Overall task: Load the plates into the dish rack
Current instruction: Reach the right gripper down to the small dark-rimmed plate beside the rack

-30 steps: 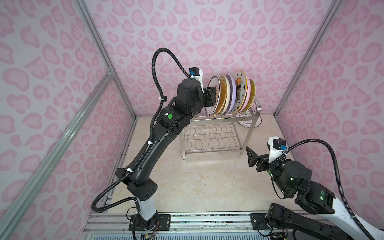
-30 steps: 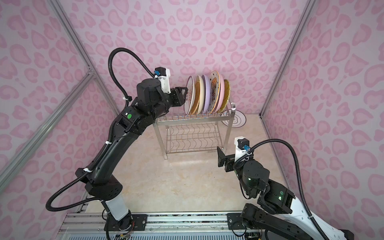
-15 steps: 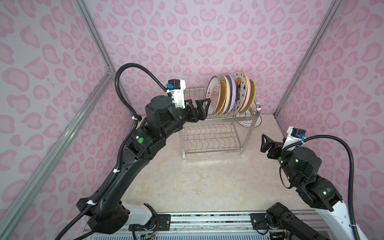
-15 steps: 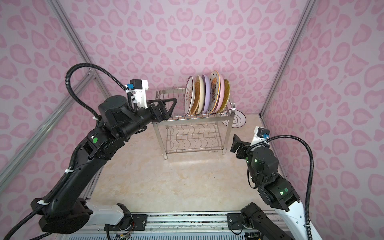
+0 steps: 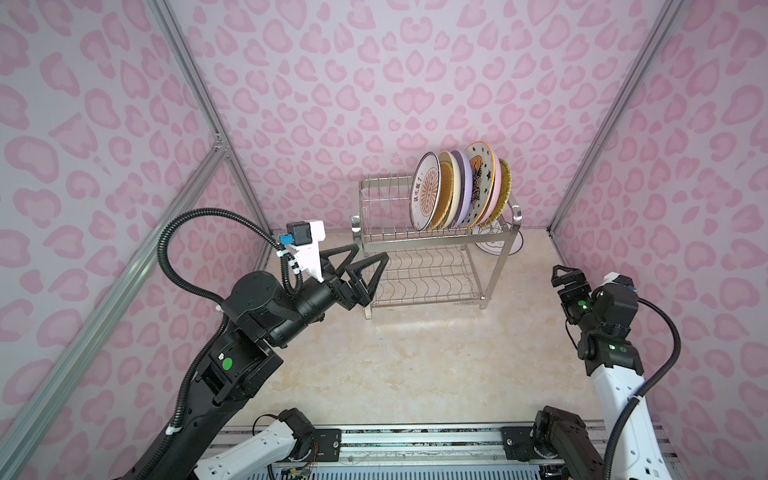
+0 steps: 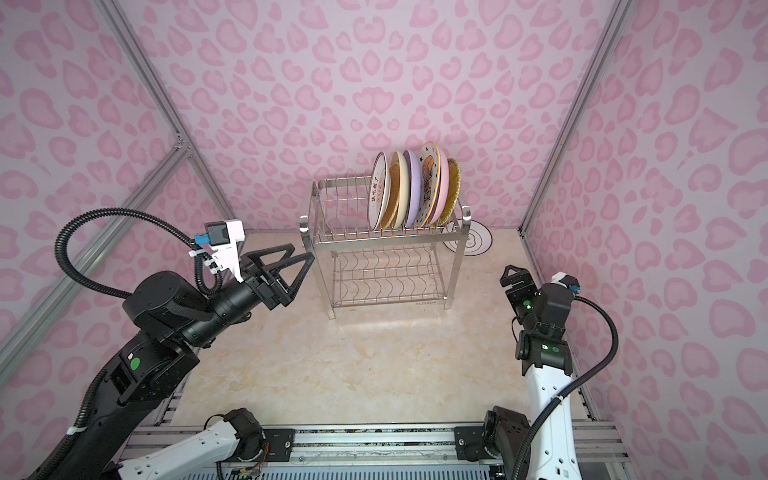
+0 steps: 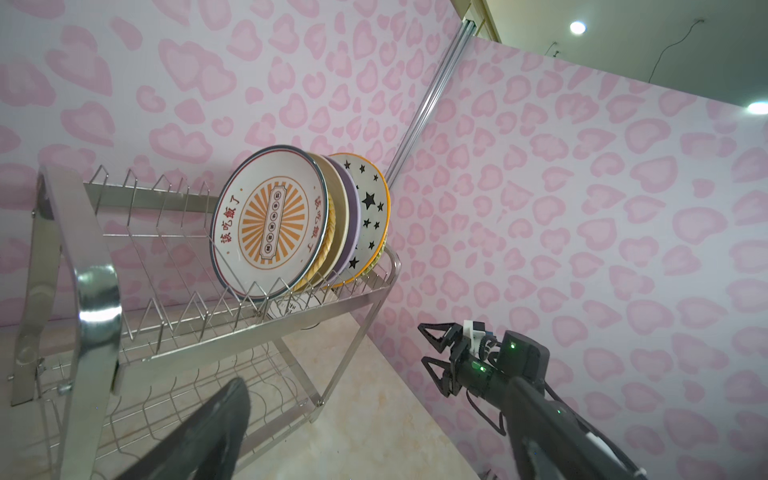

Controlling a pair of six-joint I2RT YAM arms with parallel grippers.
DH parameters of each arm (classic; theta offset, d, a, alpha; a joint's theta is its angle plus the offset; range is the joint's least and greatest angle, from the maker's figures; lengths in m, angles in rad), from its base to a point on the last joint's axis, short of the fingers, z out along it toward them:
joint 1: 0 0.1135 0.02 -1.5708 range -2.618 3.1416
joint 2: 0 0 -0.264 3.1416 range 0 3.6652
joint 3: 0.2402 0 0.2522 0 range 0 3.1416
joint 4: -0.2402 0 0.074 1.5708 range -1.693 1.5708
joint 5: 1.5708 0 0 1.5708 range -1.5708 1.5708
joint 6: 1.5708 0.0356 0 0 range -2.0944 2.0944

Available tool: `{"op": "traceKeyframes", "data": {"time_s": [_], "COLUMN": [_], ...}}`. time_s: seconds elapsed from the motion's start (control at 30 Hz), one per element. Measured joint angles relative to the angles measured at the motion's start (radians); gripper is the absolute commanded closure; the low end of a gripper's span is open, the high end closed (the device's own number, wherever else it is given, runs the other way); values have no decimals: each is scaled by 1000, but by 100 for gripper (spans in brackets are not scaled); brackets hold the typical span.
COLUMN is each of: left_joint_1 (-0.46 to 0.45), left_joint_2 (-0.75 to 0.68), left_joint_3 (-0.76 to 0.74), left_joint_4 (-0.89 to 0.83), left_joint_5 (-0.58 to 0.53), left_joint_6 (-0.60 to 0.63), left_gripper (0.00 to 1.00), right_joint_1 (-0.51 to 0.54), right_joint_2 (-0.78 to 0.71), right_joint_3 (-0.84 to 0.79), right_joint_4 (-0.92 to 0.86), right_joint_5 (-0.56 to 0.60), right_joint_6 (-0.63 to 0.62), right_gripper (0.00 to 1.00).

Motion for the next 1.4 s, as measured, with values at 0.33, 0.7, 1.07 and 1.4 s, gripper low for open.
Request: {"op": "traceKeyframes", "data": {"time_s": [0.33, 0.7, 1.07, 1.4], "left_joint_1": [0, 0, 0, 0], "left_joint_2": [-130, -213, -186, -167], "left_joint_3": [-245, -330, -360, -360], "left_joint_4": [-7, -8, -6, 9], "left_joint_5": [31, 63, 79, 82], "left_joint_6": [-32, -70, -112, -127], "left_gripper": [3, 3, 3, 3], "right_joint_1": [59, 111, 96, 101], "right_joint_2": [412, 936, 1191, 1331], "right_joint_3": [-2, 106, 304, 498], "right_joint_4": [399, 770, 828, 782], "right_joint_5": [-13, -14, -27, -36], "right_joint_6": [204, 379, 406, 407], "right_gripper": [14, 23, 31, 38]}}
